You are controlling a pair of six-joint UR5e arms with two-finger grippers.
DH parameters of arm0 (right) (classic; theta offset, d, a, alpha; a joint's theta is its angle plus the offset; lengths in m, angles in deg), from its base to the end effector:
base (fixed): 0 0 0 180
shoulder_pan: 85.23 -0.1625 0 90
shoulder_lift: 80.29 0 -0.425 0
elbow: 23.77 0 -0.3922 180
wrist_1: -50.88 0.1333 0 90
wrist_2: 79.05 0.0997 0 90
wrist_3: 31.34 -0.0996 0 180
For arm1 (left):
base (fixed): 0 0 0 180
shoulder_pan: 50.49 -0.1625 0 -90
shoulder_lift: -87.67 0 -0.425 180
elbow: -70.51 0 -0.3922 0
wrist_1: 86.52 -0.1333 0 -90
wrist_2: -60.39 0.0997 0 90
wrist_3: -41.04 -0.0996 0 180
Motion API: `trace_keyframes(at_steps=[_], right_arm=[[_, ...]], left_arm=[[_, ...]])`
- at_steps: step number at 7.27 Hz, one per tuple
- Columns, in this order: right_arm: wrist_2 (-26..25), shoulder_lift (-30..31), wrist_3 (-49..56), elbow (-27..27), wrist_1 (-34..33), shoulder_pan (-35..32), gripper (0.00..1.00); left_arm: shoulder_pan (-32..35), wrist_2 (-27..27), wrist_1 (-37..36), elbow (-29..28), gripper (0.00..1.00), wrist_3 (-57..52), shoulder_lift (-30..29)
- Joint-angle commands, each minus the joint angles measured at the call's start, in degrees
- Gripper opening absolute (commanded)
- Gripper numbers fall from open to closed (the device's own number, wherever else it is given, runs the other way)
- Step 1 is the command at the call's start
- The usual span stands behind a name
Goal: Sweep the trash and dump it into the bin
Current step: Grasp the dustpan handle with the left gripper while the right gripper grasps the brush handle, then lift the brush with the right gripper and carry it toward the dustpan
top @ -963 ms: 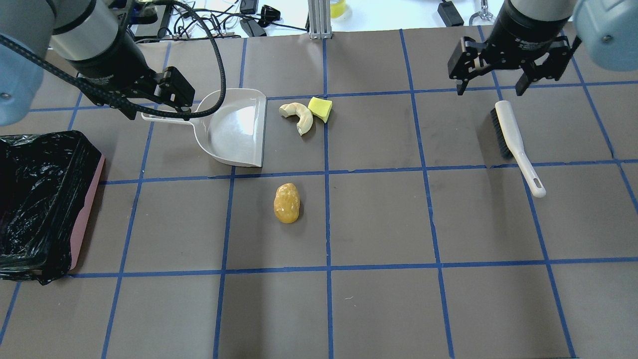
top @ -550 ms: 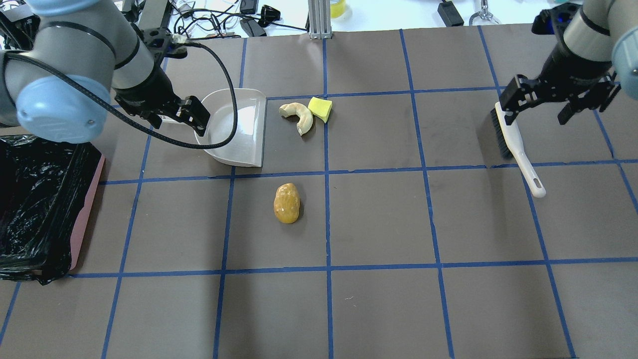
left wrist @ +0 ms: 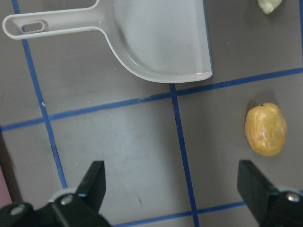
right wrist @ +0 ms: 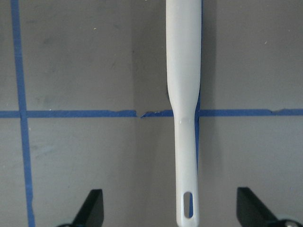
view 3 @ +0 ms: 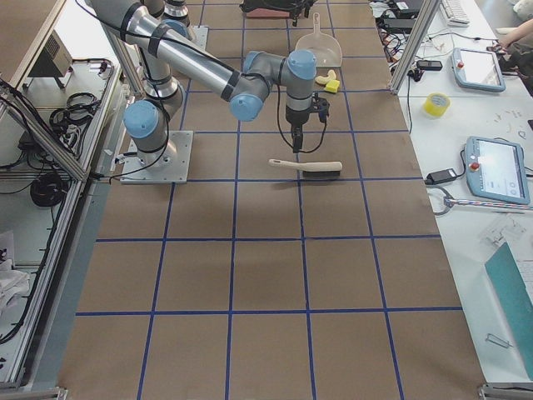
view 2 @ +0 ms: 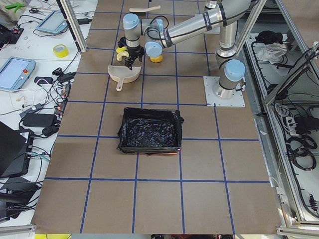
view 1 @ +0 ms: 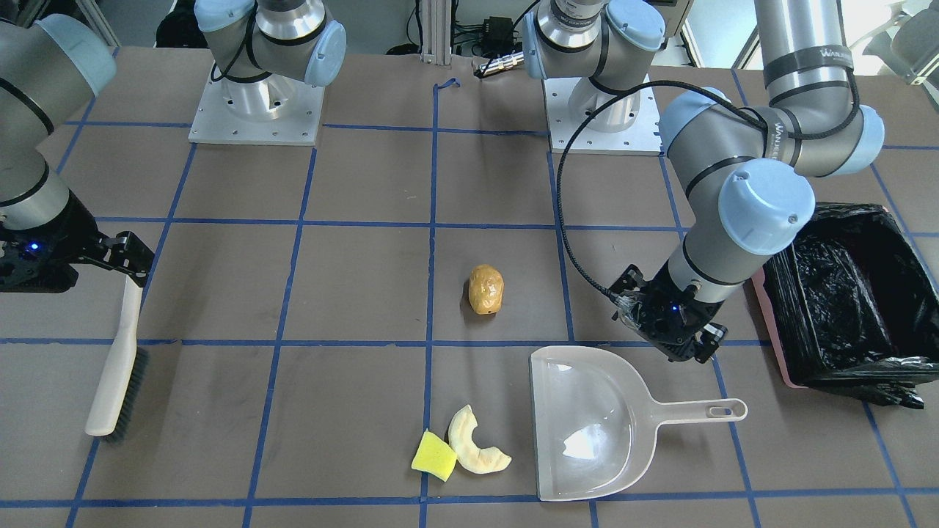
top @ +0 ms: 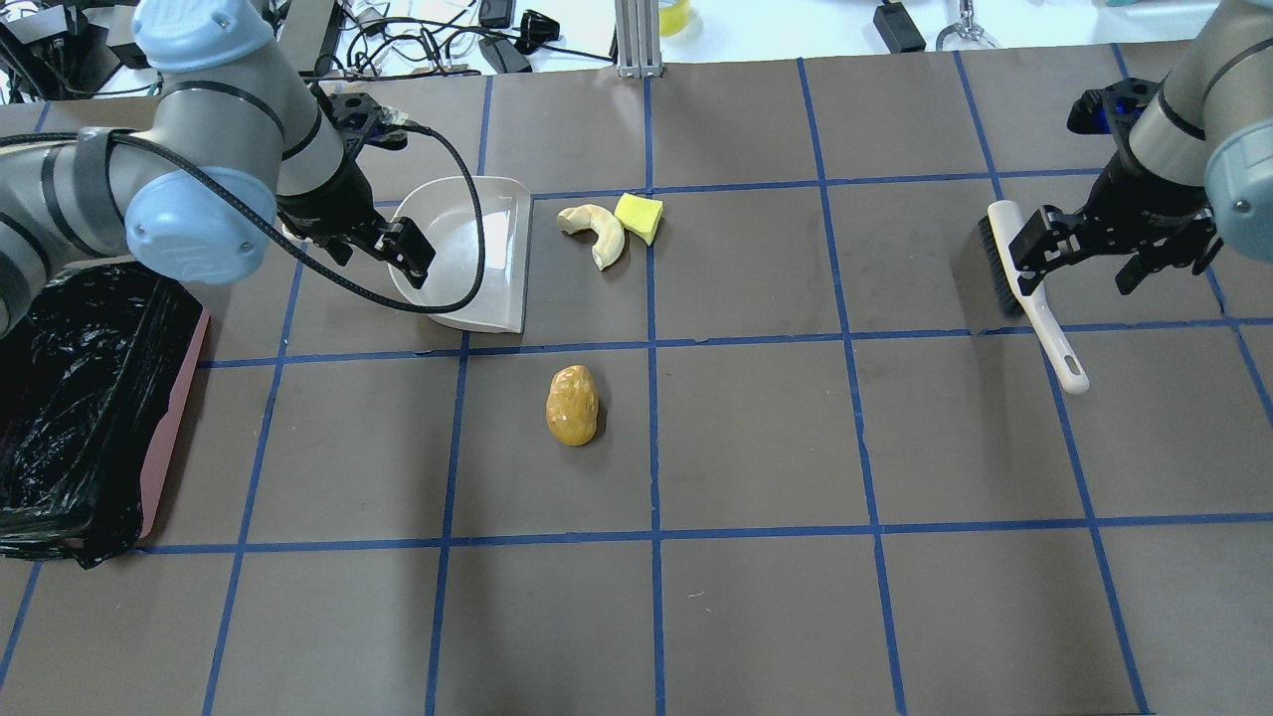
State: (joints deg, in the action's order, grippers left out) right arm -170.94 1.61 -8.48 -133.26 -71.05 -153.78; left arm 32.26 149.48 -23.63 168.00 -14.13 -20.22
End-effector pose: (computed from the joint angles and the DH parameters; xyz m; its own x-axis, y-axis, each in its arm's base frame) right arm -0.0671 -0.5263 0.3099 -0.9980 -0.0216 0.0597 -0.0250 0.9981 -0.0570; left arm -0.0597 -0.5999 0.3023 -0.6701 0.7421 -0.0157 0.7422 0.6695 -0.0303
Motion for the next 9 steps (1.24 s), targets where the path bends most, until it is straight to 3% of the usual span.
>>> trace_keyframes(at_steps=[1, 4, 5, 7, 9], right_arm=[[0.4, -4.4, 3.3, -4.1, -10.8, 3.6, 1.0], [0.3, -2.7, 3.6, -10.0, -10.8, 3.4, 0.98], [0.4, -2.7, 5.7, -10.1, -10.7, 3.4, 0.93], [-0.2, -2.7, 8.0, -9.8, -10.8, 3.4, 0.7], [0.4, -2.8, 7.9, -9.7, -10.9, 3.4, 0.65]], left_arm=[[-2.9, 0.1, -1.3, -4.0, 1.0, -28.2, -3.5], [-3.0, 0.2, -6.9, -6.1, 1.0, -45.0, -8.9], [-3.6, 0.1, -7.0, -6.1, 1.0, -47.5, -9.7], [-3.9, -0.1, -7.0, -6.3, 1.0, -46.4, -12.0], [-4.7, 0.0, -7.1, -6.4, 1.0, -45.4, -12.7]])
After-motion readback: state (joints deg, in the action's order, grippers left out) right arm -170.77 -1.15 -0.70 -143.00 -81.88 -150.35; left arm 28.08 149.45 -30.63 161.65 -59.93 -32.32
